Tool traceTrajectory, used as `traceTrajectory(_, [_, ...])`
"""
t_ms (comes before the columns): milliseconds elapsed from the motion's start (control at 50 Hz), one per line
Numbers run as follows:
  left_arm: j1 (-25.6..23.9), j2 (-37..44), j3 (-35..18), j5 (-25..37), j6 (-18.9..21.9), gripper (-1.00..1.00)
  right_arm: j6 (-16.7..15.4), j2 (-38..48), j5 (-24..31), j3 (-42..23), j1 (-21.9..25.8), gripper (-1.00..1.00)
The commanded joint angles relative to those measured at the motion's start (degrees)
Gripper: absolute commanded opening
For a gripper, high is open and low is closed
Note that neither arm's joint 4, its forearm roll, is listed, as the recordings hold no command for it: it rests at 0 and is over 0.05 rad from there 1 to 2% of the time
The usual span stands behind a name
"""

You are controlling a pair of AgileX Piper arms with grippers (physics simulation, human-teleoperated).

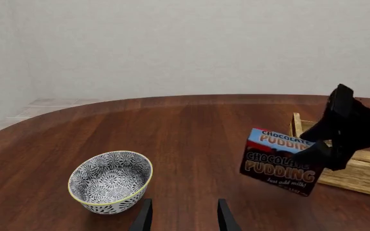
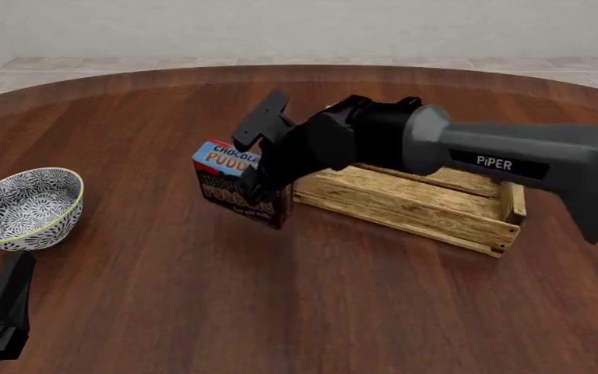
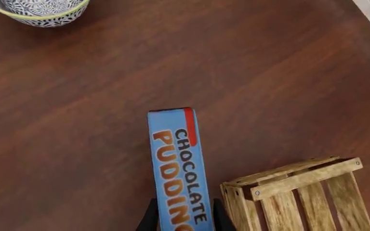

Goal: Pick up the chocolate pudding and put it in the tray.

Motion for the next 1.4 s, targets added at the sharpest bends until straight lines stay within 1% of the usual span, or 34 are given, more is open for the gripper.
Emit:
traceTrajectory(20, [0.00,0.00,0.00,0.00,0.00,1.00,-1.92,-7.26,2.04,2.10,-0.61,-1.00])
traceTrajectory(160, [0.00,0.00,0.00,0.00,0.00,1.00,-4.00,-11.54,4.30,2.40,-2.75,-1.00])
traceTrajectory(180, [0.00,0.00,0.00,0.00,0.00,1.00,-5.29,-12.46,4.36,3.02,-3.39,-1.00])
traceTrajectory(220, [0.00,0.00,0.00,0.00,0.00,1.00,-5.69,-14.35,5.66,2.95,-4.56,-1.00])
traceTrajectory(300, [0.00,0.00,0.00,0.00,0.00,1.00,-6.57,-16.18,6.49,3.39,-6.10,-1.00])
traceTrajectory(340, [0.00,0.00,0.00,0.00,0.00,1.00,-7.79,-17.42,6.40,4.50,-7.20,-1.00])
traceTrajectory(380, [0.00,0.00,0.00,0.00,0.00,1.00,-8.08,-18.37,6.97,4.60,-7.74,-1.00])
traceTrajectory(400, [0.00,0.00,0.00,0.00,0.00,1.00,-8.80,-19.24,7.08,4.70,-8.67,-1.00])
traceTrajectory(420, [0.00,0.00,0.00,0.00,0.00,1.00,-8.62,-19.91,7.86,4.38,-9.11,-1.00])
traceTrajectory(460, [0.00,0.00,0.00,0.00,0.00,1.00,-9.67,-20.90,7.79,5.21,-10.21,-1.00])
traceTrajectory(520, [0.00,0.00,0.00,0.00,0.00,1.00,-10.25,-21.74,7.88,5.86,-11.28,-1.00])
traceTrajectory(540, [0.00,0.00,0.00,0.00,0.00,1.00,-10.99,-22.29,7.72,6.29,-12.26,-1.00])
traceTrajectory(580, [0.00,0.00,0.00,0.00,0.00,1.00,-11.18,-22.84,8.00,6.54,-12.97,-1.00])
traceTrajectory(600, [0.00,0.00,0.00,0.00,0.00,1.00,-11.86,-23.34,7.89,7.01,-13.99,-1.00])
traceTrajectory(640, [0.00,0.00,0.00,0.00,0.00,1.00,-11.75,-23.86,8.16,7.17,-14.66,-1.00])
traceTrajectory(680, [0.00,0.00,0.00,0.00,0.00,1.00,-12.43,-24.58,8.05,7.88,-15.62,-1.00])
traceTrajectory(820, [0.00,0.00,0.00,0.00,0.00,1.00,-13.03,-25.75,8.04,8.81,-18.70,-1.00])
traceTrajectory(920, [0.00,0.00,0.00,0.00,0.00,1.00,-13.44,-26.37,7.55,9.92,-19.18,-1.00])
traceTrajectory(940, [0.00,0.00,0.00,0.00,0.00,1.00,-13.86,-26.64,7.10,10.64,-20.08,-1.00])
traceTrajectory(1040, [0.00,0.00,0.00,0.00,0.00,1.00,-13.30,-26.69,6.77,11.38,-20.93,-1.00])
traceTrajectory(1180, [0.00,0.00,0.00,0.00,0.00,1.00,-13.67,-26.86,5.95,12.79,-21.85,-1.00])
traceTrajectory(1400, [0.00,0.00,0.00,0.00,0.00,1.00,-13.37,-26.57,5.23,13.19,-23.23,-1.00])
